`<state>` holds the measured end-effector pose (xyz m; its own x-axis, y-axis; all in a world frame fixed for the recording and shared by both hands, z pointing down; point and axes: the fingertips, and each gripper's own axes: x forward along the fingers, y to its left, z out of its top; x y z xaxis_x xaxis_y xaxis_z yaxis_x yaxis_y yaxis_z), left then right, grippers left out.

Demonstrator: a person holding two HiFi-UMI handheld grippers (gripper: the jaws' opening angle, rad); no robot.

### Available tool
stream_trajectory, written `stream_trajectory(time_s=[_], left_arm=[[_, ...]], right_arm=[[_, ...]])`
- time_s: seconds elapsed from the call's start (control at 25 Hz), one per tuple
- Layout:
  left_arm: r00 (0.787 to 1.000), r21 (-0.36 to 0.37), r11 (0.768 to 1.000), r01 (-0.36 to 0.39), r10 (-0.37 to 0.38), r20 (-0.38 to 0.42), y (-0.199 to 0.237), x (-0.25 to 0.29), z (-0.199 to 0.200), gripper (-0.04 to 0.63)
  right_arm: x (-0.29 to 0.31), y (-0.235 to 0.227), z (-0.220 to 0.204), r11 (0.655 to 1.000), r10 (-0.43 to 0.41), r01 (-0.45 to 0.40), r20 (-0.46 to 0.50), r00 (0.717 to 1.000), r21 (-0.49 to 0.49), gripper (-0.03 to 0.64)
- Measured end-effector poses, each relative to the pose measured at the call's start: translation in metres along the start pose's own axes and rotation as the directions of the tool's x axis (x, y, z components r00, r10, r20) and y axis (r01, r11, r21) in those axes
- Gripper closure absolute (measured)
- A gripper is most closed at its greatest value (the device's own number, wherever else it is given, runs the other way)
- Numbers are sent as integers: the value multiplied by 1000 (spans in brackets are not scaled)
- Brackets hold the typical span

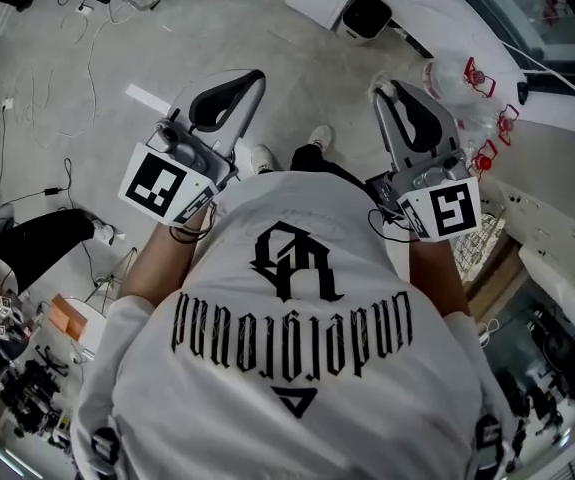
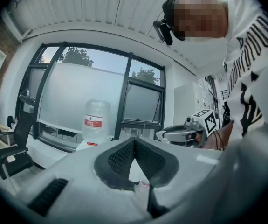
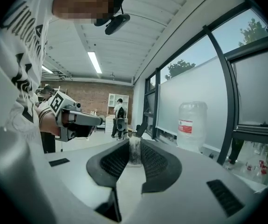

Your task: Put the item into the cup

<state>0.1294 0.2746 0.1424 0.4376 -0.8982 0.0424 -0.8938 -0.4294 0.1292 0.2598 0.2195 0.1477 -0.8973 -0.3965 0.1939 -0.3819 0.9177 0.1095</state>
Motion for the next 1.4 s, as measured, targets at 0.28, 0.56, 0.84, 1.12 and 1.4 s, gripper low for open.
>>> stream_trajectory(time_s=[0.28,0.56,0.84,1.12,1.4], left_arm=[[1000,-44,999,-5,3,-27,-6,55,-8,581],[999,-28,999,-38,38,-28,-14,98,-3,581],[996,-29,996,-84,82,-45,-8,111,-5,581],[994,-40,994,-107,105,-33,32,105,-2,581],[997,-45,997,-65,63,-33,87,90,3,581]], right_arm=[[-2,-53,-15,1000,9,-9,-4,1000,11,538],[-7,-95,-20,997,48,-49,29,998,51,538],[2,-116,-29,993,90,-92,30,995,74,538],[32,-117,-23,993,87,-88,17,996,75,538],[75,-103,-13,996,48,-47,-9,999,75,539]])
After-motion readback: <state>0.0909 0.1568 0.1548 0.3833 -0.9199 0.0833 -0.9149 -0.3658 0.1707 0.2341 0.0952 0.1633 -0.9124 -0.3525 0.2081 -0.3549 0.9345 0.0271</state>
